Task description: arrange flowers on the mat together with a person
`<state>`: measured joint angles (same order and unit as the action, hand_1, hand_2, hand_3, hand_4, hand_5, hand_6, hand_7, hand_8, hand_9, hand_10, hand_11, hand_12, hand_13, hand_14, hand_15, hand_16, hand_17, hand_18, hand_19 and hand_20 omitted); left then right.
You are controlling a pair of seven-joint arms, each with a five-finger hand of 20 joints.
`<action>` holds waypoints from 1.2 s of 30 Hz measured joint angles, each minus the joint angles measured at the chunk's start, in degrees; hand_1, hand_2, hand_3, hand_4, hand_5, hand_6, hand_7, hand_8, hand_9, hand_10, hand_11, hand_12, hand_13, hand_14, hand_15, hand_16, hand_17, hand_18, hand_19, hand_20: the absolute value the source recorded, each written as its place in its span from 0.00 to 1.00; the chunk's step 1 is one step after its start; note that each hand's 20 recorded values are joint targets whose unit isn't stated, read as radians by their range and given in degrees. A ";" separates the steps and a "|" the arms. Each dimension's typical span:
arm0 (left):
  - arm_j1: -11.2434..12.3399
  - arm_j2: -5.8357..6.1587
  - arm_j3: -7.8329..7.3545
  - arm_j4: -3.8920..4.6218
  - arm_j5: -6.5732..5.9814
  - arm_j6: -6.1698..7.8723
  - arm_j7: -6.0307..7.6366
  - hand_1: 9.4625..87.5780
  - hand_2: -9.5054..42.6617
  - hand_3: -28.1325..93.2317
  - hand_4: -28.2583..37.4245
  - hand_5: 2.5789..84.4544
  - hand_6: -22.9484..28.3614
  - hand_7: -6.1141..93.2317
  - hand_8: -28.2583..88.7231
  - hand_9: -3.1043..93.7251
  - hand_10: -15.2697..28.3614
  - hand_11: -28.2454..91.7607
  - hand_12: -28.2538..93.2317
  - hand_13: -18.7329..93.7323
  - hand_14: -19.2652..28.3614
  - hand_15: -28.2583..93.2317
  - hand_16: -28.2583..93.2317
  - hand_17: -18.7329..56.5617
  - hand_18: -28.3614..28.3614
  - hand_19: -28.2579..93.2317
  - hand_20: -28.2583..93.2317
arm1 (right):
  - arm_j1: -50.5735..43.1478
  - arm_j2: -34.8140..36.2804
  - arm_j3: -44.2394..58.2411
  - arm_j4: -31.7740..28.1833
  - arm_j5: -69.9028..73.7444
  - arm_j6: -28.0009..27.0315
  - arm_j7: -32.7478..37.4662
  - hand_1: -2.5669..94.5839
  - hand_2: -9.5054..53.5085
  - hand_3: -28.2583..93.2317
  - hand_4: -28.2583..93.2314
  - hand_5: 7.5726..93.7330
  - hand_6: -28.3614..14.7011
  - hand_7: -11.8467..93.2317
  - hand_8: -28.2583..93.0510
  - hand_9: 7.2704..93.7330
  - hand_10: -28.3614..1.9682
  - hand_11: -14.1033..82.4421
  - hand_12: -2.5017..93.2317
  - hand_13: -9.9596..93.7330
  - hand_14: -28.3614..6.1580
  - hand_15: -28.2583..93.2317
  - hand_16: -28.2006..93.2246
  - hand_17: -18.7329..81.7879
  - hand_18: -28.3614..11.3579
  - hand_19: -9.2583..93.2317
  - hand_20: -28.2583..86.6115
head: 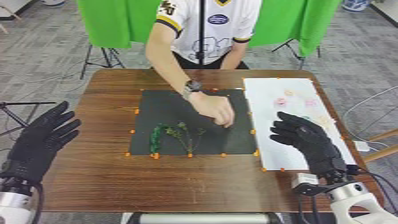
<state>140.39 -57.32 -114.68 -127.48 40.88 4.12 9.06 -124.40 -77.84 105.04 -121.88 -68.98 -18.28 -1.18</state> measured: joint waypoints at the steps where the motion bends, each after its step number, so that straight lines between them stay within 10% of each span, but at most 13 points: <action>1: 0.01 0.00 0.00 0.00 0.00 0.00 0.00 0.22 0.11 0.81 0.05 0.35 0.50 0.21 0.18 0.31 0.60 0.35 0.39 0.36 0.70 0.41 0.27 0.14 0.88 0.58 0.31 | 0.00 -0.01 -0.04 0.00 -0.01 0.00 0.05 0.23 0.10 0.91 0.05 0.40 0.50 0.25 0.16 0.41 0.48 0.27 0.28 0.45 0.47 0.38 0.50 0.33 0.21 0.50 0.48; 36: 0.26 -0.38 -0.05 -0.81 0.03 -0.36 0.04 0.22 0.10 0.81 0.06 0.35 0.50 0.20 0.18 0.31 0.60 0.35 0.39 0.36 0.70 0.41 0.27 0.14 0.88 0.58 0.31 | 1.06 0.72 -1.34 0.48 -0.55 2.16 -0.46 0.24 0.08 0.92 0.05 0.40 0.51 0.26 0.16 0.41 0.49 0.29 0.28 0.45 0.49 0.40 0.49 0.33 0.21 0.52 0.49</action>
<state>140.65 -57.70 -114.73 -128.29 40.91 3.75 9.11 -123.33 -77.12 103.70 -121.40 -69.53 -16.12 -1.64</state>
